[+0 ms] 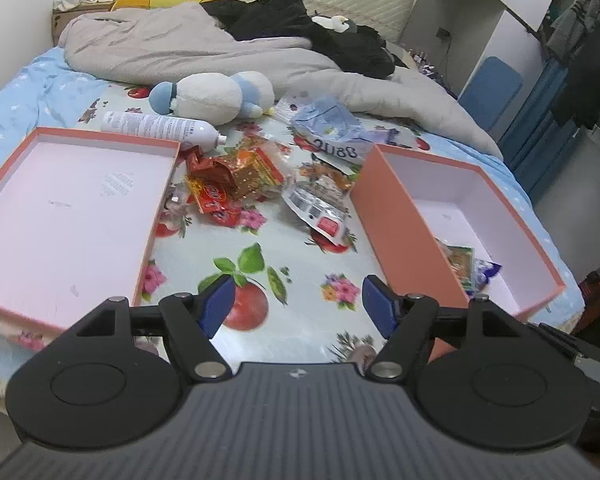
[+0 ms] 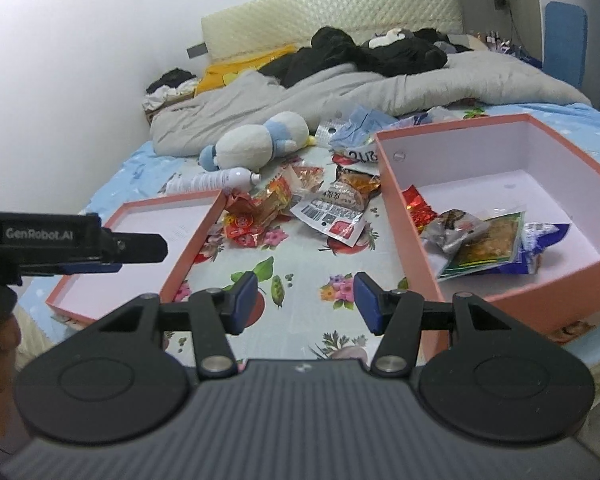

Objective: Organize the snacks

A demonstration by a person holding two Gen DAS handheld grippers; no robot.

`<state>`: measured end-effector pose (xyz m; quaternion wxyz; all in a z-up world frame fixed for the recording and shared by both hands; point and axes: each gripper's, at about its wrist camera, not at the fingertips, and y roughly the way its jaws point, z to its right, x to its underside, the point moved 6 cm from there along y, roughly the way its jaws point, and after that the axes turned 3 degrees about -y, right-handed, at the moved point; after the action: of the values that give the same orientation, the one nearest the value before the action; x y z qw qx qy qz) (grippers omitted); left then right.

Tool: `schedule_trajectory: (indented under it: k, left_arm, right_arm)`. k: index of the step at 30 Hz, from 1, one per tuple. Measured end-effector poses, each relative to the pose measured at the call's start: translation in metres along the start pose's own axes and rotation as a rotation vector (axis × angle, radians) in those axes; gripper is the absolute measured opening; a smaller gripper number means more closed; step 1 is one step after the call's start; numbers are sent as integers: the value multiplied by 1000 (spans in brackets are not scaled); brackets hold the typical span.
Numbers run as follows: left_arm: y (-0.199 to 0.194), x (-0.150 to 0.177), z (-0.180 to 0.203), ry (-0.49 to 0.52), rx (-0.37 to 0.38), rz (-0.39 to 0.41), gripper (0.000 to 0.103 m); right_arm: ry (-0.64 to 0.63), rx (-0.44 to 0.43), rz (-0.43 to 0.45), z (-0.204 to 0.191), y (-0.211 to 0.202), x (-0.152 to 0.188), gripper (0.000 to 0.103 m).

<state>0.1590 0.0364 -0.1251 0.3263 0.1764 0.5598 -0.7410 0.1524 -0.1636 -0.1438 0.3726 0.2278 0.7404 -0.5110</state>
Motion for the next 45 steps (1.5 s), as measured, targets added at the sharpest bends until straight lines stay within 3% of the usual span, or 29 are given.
schedule_trajectory:
  k: [4, 10, 15, 17, 19, 31, 41, 45]
  left_arm:
    - [33, -14, -22, -12, -11, -29, 75]
    - [90, -40, -53, 3, -30, -66, 75]
    - [140, -68, -73, -14, -32, -79, 75]
    - [156, -76, -78, -28, -29, -75, 75]
    - [175, -84, -84, -65, -28, -71, 75]
    - [259, -129, -112, -216, -21, -21, 75]
    - [292, -131, -119, -214, -94, -16, 74]
    - [298, -129, -127, -218, -140, -28, 64]
  right_arm:
    - [-46, 9, -21, -9, 32, -2, 57]
    - [-121, 66, -23, -17, 85, -10, 75]
    - [-127, 77, -27, -13, 131, -19, 75]
    - [-97, 62, -14, -11, 146, -23, 88]
    - [-81, 81, -3, -8, 161, -27, 90]
    - [64, 261, 52, 15, 237, -49, 90]
    - [225, 357, 46, 36, 272, -58, 86]
    - [227, 362, 28, 40, 285, -61, 86]
